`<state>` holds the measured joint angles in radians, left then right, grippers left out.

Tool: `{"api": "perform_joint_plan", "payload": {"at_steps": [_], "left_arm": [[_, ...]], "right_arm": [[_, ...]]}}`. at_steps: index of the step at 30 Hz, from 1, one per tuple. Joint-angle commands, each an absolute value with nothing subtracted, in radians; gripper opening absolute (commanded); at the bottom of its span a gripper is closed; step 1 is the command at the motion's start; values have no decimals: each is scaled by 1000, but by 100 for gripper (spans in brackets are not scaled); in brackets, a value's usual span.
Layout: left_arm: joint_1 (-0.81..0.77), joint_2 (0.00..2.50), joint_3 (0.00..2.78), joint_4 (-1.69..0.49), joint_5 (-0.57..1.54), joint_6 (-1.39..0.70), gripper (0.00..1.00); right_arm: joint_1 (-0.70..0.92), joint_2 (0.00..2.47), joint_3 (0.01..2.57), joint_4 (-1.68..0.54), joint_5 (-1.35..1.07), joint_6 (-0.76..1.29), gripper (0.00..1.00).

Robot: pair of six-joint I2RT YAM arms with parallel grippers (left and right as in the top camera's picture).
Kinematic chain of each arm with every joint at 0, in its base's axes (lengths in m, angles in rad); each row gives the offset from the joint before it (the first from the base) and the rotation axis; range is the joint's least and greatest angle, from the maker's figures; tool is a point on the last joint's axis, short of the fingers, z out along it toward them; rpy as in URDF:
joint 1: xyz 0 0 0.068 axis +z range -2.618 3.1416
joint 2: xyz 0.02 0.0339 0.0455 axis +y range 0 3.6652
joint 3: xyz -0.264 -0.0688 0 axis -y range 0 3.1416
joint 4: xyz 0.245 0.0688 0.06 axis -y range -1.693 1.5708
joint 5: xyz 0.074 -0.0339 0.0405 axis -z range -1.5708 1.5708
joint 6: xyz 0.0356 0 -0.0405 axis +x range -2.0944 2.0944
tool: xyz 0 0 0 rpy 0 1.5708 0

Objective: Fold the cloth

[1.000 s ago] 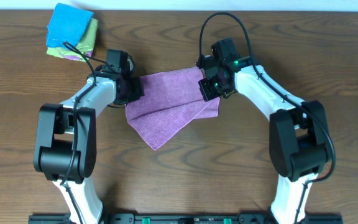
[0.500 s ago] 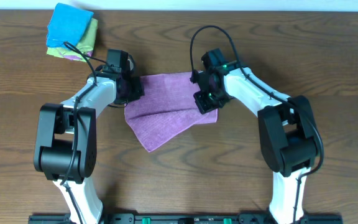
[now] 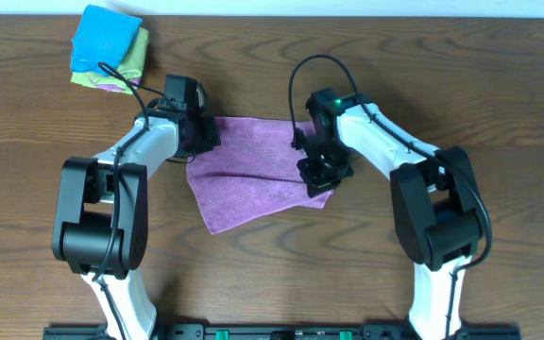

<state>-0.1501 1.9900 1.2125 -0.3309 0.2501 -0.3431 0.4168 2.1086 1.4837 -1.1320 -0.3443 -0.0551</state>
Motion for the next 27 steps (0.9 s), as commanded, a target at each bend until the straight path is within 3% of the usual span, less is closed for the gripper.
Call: {"api": "perform_joint_plan", "payload": {"at_steps": [1,6,9,12,20,27], "left_arm": [[-146,2024,1226,-331,191,-352,6],[-146,2024,1226,-332,191,-352,6],[-146,2024,1226,-336,191,-352,6],[-146,2024,1226,-336,191,-352,6],[-146,2024,1226,-340,191,-352,6],[-142,2024,1226,-343,191,-336,6]], "right_arm": [[452,2050,1486,-1145,-370,-46,1],[461,2032,1486,-1141,-282,-54,3],[461,2006,1486,-1144,-199,-78,26],[464,1957,1486,-1141,-123,-88,36],[505,1785,1475,-1145,91,-207,29],[562,1697,1285,-1059,150,-239,35]]}}
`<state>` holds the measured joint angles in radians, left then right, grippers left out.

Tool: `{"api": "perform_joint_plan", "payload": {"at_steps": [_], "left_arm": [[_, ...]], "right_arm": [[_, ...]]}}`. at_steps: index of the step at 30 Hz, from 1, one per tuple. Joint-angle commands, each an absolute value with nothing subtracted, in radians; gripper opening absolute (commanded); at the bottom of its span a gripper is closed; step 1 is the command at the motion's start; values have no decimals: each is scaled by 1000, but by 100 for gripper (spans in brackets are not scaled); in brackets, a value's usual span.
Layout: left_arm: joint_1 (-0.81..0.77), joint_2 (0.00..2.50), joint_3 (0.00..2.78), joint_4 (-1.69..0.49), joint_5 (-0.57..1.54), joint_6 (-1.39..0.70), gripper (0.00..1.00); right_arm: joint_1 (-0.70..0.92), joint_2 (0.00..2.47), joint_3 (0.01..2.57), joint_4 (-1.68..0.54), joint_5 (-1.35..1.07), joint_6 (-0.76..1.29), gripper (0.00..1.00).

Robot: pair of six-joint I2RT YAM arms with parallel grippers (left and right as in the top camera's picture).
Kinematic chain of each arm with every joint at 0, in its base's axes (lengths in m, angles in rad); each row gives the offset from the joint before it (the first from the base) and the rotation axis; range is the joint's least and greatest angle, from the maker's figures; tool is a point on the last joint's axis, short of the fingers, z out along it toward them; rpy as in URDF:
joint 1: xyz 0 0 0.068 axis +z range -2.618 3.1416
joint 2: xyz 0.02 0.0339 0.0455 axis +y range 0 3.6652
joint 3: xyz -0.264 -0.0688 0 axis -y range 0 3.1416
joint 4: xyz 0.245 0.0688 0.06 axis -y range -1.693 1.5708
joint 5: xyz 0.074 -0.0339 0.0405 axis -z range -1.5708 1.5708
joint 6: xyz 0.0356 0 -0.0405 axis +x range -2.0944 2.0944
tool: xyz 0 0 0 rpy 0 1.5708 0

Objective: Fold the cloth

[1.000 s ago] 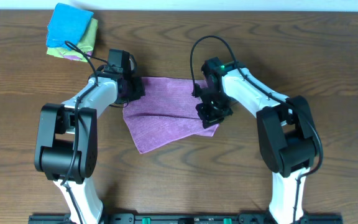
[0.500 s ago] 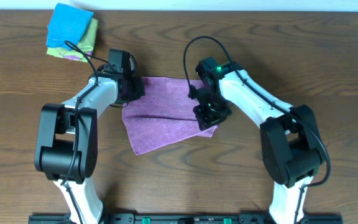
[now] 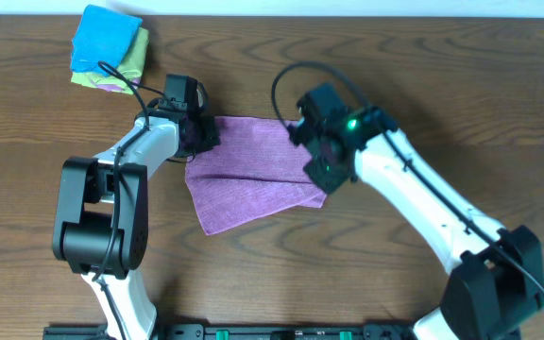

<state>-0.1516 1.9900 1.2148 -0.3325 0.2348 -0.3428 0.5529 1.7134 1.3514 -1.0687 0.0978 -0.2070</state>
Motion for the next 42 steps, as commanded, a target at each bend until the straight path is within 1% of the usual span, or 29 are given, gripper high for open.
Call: {"api": "perform_joint_plan", "payload": {"at_steps": [1,3,10,14,16,20,23,34,35,36,38,39,42], "left_arm": [[-142,2024,1226,-343,191,-336,6],[-142,2024,1226,-343,191,-336,6],[-142,2024,1226,-344,192,-336,6],[-142,2024,1226,-344,192,-336,6],[-142,2024,1226,-346,196,-336,6],[-142,2024,1226,-348,196,-336,6],[-142,2024,1226,-348,197,-336,6],[-142,2024,1226,-355,200,-336,6],[-142,2024,1226,-356,200,-336,6],[-142,2024,1226,-356,200,-336,6],[-142,2024,1226,-355,200,-336,6],[-142,2024,1226,-356,200,-336,6],[-141,2024,1226,-355,199,-336,6]], "right_arm": [[562,1684,1248,-1036,150,-229,35],[562,1669,1203,-999,154,-224,38],[564,1668,1081,-844,147,-216,40],[564,1668,1053,-771,129,-215,42],[564,1671,1044,-741,117,-215,41],[564,1679,1037,-706,99,-215,37],[564,1695,1037,-688,96,-215,38],[563,1761,1037,-658,97,-223,36],[563,1764,1037,-655,97,-223,35],[563,1768,1037,-651,97,-223,30],[562,1768,1037,-646,97,-222,14],[562,1768,1037,-644,97,-222,1],[562,1767,1040,-655,97,-203,1]]}}
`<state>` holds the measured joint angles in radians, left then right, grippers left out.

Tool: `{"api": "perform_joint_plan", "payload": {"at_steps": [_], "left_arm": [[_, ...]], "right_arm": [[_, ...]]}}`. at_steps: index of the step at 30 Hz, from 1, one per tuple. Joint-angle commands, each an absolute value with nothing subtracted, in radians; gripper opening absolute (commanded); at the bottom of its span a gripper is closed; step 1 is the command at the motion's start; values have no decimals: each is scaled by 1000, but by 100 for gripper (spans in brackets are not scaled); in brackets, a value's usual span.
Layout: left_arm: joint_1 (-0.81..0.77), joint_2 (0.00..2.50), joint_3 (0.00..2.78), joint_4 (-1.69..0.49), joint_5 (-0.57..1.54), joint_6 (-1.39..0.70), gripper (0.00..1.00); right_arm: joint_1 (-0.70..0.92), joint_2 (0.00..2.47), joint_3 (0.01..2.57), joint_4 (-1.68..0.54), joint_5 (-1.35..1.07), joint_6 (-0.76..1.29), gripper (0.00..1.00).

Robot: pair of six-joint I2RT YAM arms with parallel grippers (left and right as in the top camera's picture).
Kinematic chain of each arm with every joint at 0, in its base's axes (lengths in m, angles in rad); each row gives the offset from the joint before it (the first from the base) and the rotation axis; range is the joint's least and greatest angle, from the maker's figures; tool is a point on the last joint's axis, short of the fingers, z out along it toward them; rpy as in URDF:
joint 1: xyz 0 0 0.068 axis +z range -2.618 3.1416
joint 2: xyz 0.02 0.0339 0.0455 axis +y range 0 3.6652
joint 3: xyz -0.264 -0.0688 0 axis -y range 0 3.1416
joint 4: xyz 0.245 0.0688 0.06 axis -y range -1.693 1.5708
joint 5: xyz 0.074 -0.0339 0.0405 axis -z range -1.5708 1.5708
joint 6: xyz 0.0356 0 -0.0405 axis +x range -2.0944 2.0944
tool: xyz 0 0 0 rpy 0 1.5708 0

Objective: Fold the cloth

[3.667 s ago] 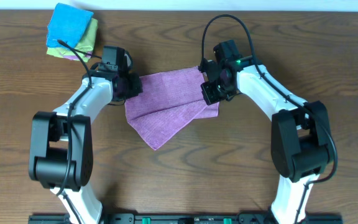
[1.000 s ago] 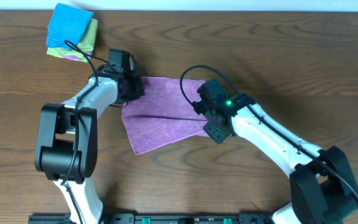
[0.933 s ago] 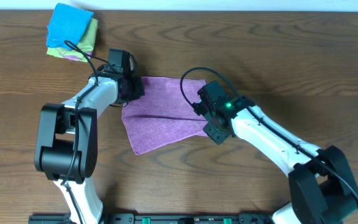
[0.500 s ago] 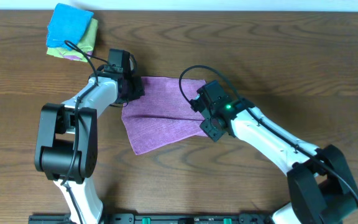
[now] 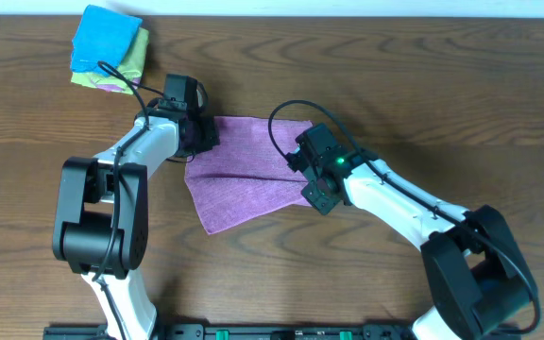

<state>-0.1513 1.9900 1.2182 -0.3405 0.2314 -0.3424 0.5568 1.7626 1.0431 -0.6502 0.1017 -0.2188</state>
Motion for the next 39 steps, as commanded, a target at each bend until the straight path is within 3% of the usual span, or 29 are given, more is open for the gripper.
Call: {"api": "perform_joint_plan", "payload": {"at_steps": [1,10,22,23,24,25,29,33,34,35,36,39], "left_arm": [[-140,2024,1226,-355,199,-336,6],[-115,2024,1226,-354,173,-340,6],[-110,2024,1226,-354,173,-340,6],[-110,2024,1226,-355,173,-340,6],[-110,2024,1226,-355,173,-340,6],[-110,2024,1226,-355,173,-340,6],[-110,2024,1226,-361,173,-339,6],[-110,2024,1226,-371,173,-336,6],[-110,2024,1226,-374,173,-336,6],[-110,2024,1226,-377,173,-336,6],[-110,2024,1226,-381,173,-336,6],[-110,2024,1226,-395,173,-336,6]], "right_arm": [[563,1765,1045,-671,97,-189,1],[618,1695,1200,-911,-99,-102,1],[785,1645,1210,-1117,-269,-102,2],[787,1645,1210,-1120,-270,-102,15],[787,1645,1210,-1119,-270,-101,49],[787,1645,1210,-1118,-269,-101,67],[776,1645,1210,-1084,-244,-101,78],[757,1645,1210,-1002,-205,-101,66],[751,1646,1210,-959,-197,-97,53],[744,1647,1210,-920,-192,-97,26],[738,1652,1210,-879,-189,-97,6],[713,1687,1210,-766,-179,-98,1]]}}
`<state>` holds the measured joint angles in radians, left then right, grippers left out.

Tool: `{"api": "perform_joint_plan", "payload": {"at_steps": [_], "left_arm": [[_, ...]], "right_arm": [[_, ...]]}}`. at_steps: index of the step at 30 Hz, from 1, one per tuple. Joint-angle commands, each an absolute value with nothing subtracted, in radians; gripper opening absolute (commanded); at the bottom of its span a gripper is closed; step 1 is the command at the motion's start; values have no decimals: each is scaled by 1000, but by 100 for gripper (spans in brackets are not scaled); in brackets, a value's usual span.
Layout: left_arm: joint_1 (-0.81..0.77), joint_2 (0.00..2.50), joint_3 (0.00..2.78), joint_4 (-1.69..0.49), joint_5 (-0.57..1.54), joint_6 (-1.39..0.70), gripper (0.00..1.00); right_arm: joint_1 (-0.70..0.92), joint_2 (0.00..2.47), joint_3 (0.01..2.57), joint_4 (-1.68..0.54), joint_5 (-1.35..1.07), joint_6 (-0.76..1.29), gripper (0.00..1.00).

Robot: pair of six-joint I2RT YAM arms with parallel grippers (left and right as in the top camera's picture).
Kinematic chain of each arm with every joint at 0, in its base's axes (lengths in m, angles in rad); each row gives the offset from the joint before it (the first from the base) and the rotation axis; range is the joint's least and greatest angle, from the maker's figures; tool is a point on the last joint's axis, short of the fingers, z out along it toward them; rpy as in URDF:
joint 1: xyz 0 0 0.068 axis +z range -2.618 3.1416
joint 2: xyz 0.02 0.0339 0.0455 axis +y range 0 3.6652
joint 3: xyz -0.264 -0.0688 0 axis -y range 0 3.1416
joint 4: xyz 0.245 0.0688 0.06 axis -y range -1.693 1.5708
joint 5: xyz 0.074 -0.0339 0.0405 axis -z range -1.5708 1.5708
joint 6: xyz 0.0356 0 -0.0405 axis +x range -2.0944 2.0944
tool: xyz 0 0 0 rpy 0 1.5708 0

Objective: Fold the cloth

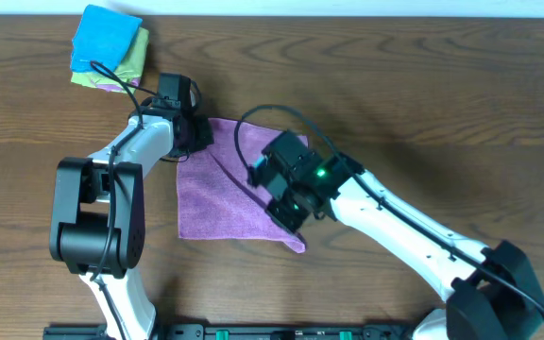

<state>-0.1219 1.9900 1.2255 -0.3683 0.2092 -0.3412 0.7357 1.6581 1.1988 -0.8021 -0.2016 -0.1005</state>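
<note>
The purple cloth (217,203) lies spread on the wooden table, roughly square, with a taut crease running diagonally across it between the two grippers. My left gripper (195,135) sits at the cloth's far left corner, shut on that corner. My right gripper (284,200) is over the cloth's right part, shut on the fabric there; its body hides the fingers. The cloth's near right corner (297,245) pokes out below the right gripper.
A stack of folded cloths (108,45), blue on top of green and pink, lies at the far left corner of the table (461,113). The right arm's forearm stretches from the near right across to the cloth.
My right gripper has moved left and toward the near edge over the cloth. The cloth has changed from a slanted, partly doubled shape into a wider, squarer sheet. The left gripper shifted slightly left.
The left gripper stayed at the cloth's far left corner throughout. The right gripper was first at the cloth's right edge, then a little farther up, then lower and nearer the middle. Now it is over the right part of a squarer, spread cloth.
</note>
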Motion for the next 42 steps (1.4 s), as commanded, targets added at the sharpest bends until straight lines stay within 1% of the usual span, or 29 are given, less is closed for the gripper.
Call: {"api": "perform_joint_plan", "payload": {"at_steps": [1,6,13,25,33,38,42], "left_arm": [[-110,2024,1226,-400,173,-336,6],[-110,2024,1226,-411,173,-336,6],[-110,2024,1226,-419,176,-336,6],[-112,2024,1226,-449,188,-336,6],[-118,2024,1226,-442,284,-337,6],[-162,2024,1226,-420,305,-336,6],[-204,2024,1230,-369,305,-337,6]], "right_arm": [[699,1706,1210,-735,-179,-98,1],[637,1794,1210,-628,-181,-97,1],[596,1902,1210,-515,-180,-97,1],[533,2000,1211,-466,-179,-79,1],[465,2015,1224,-447,-125,-75,1],[387,2015,1232,-437,-121,-75,1],[362,2015,1235,-433,-121,-75,1]]}}
